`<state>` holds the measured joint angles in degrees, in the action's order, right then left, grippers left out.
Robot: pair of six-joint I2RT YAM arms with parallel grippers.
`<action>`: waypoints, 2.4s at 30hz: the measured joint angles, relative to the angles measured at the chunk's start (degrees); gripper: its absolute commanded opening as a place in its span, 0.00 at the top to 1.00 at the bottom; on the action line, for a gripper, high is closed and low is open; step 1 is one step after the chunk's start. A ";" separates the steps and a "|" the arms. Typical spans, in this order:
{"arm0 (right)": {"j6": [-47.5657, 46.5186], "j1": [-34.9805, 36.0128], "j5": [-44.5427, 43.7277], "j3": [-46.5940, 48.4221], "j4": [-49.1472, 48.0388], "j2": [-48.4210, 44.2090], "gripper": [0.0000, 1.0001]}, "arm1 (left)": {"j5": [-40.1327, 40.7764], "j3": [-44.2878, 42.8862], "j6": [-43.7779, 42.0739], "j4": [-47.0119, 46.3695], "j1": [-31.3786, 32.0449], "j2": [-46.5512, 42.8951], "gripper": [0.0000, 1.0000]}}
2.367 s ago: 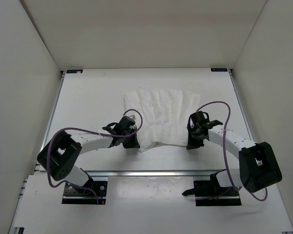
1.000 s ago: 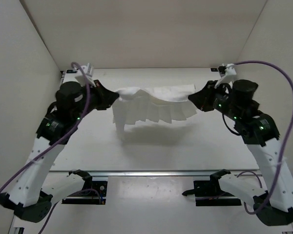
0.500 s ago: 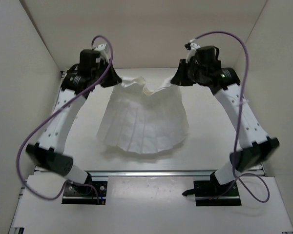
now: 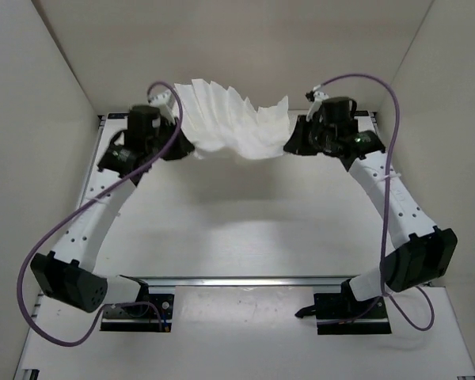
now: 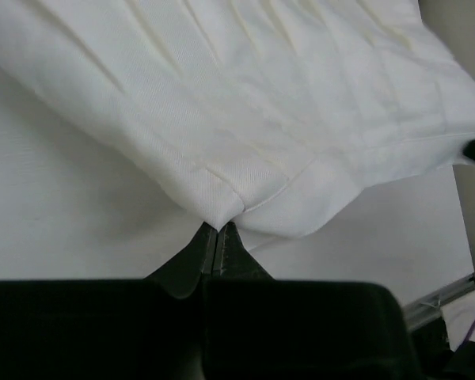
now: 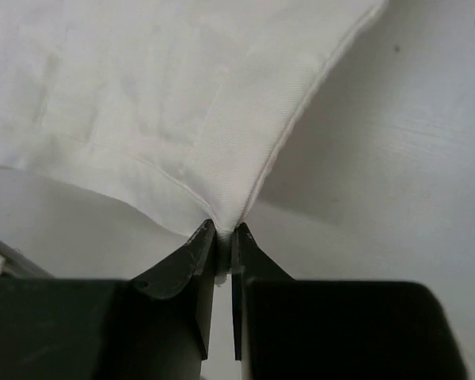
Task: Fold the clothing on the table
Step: Flatten the skirt out, then fold the skirt
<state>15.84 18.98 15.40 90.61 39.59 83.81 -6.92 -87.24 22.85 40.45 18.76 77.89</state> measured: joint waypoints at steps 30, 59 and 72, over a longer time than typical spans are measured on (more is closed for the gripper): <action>9.42 2.64 -6.40 -48.54 -13.40 -2.51 0.54 | -3.98 60.02 12.39 -17.84 15.21 -12.79 0.33; 11.30 8.76 -4.13 -49.94 6.67 -29.92 1.00 | 0.09 55.56 12.92 -0.70 14.84 -32.68 1.00; 9.51 0.68 3.82 -38.62 26.62 -39.15 1.00 | -2.69 38.95 8.94 14.67 7.28 -36.46 1.00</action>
<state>25.34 19.66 19.22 51.99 66.22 44.66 -9.61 -48.29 31.79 55.11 26.04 41.43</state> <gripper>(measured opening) 0.053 0.023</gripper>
